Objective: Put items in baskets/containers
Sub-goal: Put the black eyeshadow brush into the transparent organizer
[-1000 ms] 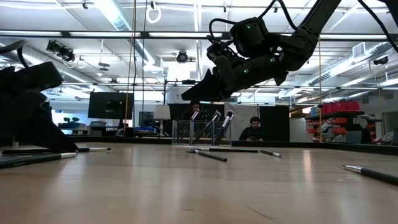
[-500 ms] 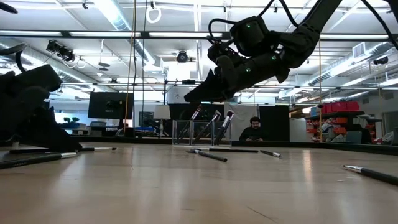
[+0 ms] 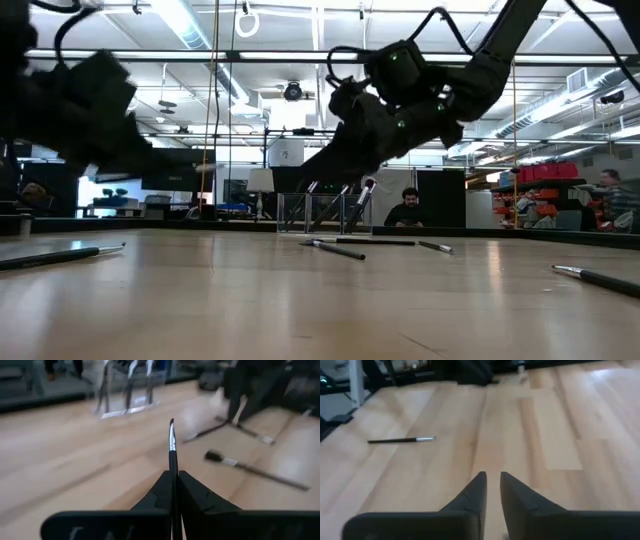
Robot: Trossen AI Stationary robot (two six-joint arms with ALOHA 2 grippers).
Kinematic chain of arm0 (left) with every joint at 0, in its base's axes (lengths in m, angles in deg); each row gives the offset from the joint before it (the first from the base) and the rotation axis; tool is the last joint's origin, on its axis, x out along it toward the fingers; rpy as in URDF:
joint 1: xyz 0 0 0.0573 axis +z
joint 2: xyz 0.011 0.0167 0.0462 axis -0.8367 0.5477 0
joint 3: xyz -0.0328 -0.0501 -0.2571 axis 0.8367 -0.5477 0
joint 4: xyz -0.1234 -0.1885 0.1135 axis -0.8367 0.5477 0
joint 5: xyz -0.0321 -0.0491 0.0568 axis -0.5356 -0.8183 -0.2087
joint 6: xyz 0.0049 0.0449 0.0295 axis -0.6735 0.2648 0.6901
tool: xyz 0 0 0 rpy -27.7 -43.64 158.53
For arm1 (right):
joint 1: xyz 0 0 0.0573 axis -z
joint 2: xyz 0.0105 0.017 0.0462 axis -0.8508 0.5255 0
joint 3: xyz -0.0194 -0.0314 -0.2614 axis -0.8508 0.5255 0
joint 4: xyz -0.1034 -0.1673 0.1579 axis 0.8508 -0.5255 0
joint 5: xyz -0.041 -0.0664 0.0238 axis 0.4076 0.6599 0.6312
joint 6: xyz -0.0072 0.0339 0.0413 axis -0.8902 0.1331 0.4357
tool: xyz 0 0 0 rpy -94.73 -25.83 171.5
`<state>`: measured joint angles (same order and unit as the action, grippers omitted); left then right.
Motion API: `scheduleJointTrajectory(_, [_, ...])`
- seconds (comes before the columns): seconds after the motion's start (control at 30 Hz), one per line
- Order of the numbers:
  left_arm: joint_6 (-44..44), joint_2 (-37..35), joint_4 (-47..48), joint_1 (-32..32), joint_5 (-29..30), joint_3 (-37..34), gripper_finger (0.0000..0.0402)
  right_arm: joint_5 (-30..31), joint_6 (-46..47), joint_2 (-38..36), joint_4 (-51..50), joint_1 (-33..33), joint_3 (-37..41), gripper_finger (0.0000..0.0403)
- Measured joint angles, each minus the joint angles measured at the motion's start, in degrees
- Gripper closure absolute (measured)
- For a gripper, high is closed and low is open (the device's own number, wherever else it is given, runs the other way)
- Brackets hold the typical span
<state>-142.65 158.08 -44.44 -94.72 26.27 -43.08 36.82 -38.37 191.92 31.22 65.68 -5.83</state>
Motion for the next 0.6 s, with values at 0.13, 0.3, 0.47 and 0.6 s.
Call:
scheduleJointTrajectory(0.13, [21.0, -4.0, -15.0, 3.4, -6.2, 0.0, 0.0384, -1.1, 3.9, 5.8, 12.7, -1.4, 0.0, 0.0307])
scheduleJointTrajectory(0.3, [42.6, -4.7, -34.0, 9.5, -18.8, 0.1, 0.0384, -3.0, 7.0, 11.8, 34.7, -2.8, -0.1, 0.0251])
scheduleJointTrajectory(0.47, [49.9, -4.7, -40.7, 14.6, -27.4, 0.2, 0.0384, -3.1, 7.1, 11.2, 41.4, -3.4, -0.2, 0.022])
scheduleJointTrajectory(0.6, [51.2, -4.7, -41.9, 17.0, -31.6, 0.2, 0.0384, -3.1, 7.1, 9.8, 43.1, -3.4, -0.2, 0.0221])
